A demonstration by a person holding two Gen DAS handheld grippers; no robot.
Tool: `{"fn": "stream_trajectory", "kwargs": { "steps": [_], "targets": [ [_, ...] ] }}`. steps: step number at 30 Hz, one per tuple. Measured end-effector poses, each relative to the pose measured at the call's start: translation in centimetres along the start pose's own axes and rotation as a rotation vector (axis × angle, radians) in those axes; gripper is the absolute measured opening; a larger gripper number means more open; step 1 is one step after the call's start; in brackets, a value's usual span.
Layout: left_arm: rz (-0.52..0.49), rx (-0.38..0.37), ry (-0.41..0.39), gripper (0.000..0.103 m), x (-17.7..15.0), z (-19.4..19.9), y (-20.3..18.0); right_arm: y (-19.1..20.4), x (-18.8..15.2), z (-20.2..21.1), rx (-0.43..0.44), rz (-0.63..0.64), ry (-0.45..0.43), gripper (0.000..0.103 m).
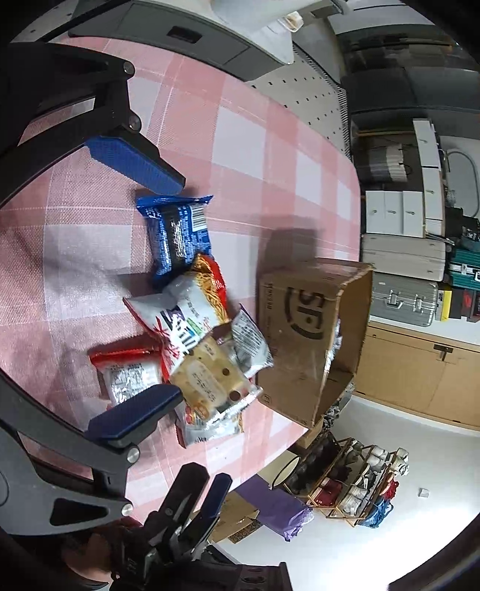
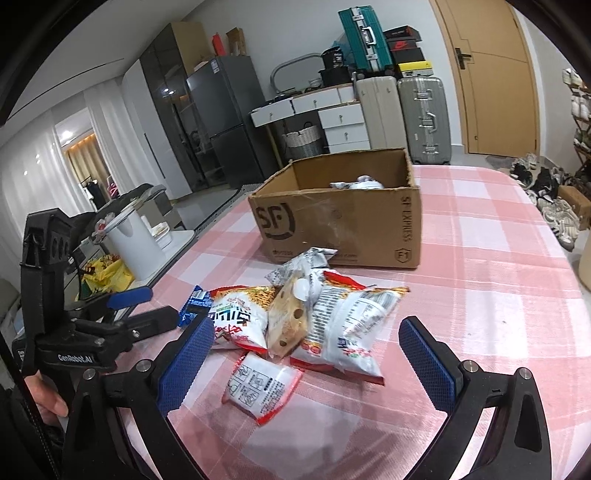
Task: Organize snacks
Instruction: 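Move both open tools back from the box to the snack pile, then grasp the cream bread pack with the right tool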
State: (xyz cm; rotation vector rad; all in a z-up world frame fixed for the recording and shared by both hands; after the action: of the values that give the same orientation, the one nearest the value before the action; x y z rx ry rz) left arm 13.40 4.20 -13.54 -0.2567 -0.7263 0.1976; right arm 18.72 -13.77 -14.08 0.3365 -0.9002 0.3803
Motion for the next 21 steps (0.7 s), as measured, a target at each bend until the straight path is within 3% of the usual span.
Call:
{"fn": "stream_trajectory", "kwargs": {
  "steps": [21],
  "targets": [
    [0.078, -0.003, 0.065, 0.102, -0.5, -3.7, 3.0, 2.0, 2.2, -8.5, 0.095, 0.088, 0.126, 0.079]
  ]
}}
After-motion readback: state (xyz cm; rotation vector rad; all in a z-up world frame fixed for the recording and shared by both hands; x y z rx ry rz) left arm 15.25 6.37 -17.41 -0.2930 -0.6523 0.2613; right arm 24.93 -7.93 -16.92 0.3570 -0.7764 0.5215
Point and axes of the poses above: each gripper's, at about its wrist camera, not at the fingertips, and z roughly against the way its jaws point, y to its left, x to its top, the point moved 3 cm from there along -z, roughly the way its jaws point, and after that the axes turned 11 degrees about z, right-handed, at the moved point
